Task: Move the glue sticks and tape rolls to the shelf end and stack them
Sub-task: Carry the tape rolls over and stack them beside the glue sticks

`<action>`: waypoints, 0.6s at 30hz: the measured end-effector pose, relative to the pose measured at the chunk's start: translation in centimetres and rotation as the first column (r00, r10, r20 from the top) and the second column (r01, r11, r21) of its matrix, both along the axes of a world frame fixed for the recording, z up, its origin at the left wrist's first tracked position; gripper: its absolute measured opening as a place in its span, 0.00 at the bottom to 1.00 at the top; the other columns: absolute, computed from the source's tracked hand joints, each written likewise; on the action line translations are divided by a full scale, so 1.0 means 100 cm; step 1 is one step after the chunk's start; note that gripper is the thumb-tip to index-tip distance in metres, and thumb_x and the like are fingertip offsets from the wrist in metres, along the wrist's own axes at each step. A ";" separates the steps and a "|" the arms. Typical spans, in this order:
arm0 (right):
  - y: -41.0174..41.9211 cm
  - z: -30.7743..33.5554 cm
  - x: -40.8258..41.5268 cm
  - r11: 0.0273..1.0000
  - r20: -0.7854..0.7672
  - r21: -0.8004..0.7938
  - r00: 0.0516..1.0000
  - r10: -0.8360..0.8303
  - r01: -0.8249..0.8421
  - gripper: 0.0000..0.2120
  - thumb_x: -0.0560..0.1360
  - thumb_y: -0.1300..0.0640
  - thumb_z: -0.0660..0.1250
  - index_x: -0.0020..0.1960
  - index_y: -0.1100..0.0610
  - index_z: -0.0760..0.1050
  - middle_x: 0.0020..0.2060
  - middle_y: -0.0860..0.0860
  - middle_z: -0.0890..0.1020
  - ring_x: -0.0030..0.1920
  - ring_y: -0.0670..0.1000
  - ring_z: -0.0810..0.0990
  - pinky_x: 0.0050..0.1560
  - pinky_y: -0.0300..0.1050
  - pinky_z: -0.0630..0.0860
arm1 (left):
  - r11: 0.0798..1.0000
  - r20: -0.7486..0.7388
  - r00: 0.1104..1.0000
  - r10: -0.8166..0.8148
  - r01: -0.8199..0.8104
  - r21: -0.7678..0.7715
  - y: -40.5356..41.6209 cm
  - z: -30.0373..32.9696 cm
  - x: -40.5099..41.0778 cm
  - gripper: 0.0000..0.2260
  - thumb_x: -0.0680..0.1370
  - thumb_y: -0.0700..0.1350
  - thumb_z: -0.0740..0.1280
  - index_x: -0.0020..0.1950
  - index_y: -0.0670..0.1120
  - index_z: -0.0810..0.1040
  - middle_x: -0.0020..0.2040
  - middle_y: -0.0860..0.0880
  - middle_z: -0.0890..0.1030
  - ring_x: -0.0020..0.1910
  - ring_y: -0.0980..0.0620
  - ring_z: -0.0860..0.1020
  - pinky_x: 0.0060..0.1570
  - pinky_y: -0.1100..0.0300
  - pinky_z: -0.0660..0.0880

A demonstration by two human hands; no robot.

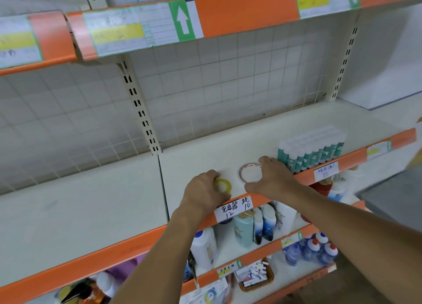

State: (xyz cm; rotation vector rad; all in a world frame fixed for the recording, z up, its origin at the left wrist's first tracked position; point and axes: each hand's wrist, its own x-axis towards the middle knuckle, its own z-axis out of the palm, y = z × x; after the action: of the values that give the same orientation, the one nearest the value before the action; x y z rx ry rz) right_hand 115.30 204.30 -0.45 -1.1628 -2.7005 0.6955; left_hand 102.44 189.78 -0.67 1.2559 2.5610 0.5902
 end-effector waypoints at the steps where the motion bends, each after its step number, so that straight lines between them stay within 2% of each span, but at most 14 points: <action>1: 0.000 0.000 0.000 1.000 0.003 -0.003 1.000 0.000 0.000 0.39 0.68 0.43 0.74 0.70 0.60 0.64 0.60 0.56 0.72 0.59 0.55 0.72 0.56 0.48 0.73 | 1.000 0.001 1.000 0.003 -0.003 0.002 0.000 0.000 0.000 0.27 0.73 0.53 0.73 0.69 0.48 0.71 0.63 0.49 0.78 0.61 0.49 0.75 0.58 0.59 0.71; 5: 0.000 -0.003 -0.001 1.000 -0.010 -0.007 1.000 -0.011 0.011 0.39 0.68 0.43 0.74 0.70 0.61 0.64 0.61 0.56 0.71 0.61 0.56 0.71 0.59 0.48 0.72 | 1.000 0.034 0.999 0.014 -0.015 0.023 -0.002 -0.003 0.001 0.27 0.73 0.53 0.73 0.70 0.49 0.71 0.63 0.49 0.77 0.61 0.49 0.75 0.58 0.60 0.71; 13: 0.005 -0.003 0.001 1.000 -0.006 -0.001 1.000 0.016 -0.016 0.34 0.66 0.41 0.75 0.63 0.59 0.68 0.57 0.55 0.71 0.59 0.56 0.71 0.56 0.48 0.71 | 0.998 0.094 0.994 0.056 -0.060 0.032 -0.002 -0.006 0.006 0.29 0.74 0.52 0.74 0.71 0.48 0.70 0.64 0.48 0.76 0.61 0.50 0.74 0.55 0.65 0.66; 18: 0.010 -0.004 0.006 0.999 -0.020 -0.009 0.999 0.051 -0.051 0.38 0.67 0.38 0.74 0.68 0.59 0.66 0.60 0.55 0.70 0.64 0.56 0.69 0.61 0.48 0.69 | 0.993 0.119 0.988 0.102 -0.108 0.043 -0.001 -0.006 0.013 0.29 0.74 0.51 0.74 0.72 0.48 0.69 0.65 0.48 0.75 0.63 0.50 0.74 0.59 0.62 0.67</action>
State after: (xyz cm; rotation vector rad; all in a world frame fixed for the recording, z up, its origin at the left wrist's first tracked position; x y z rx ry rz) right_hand 115.87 205.30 -0.90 -1.0868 -2.7220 0.7242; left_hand 103.73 189.69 -1.28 1.0728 2.5412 0.7296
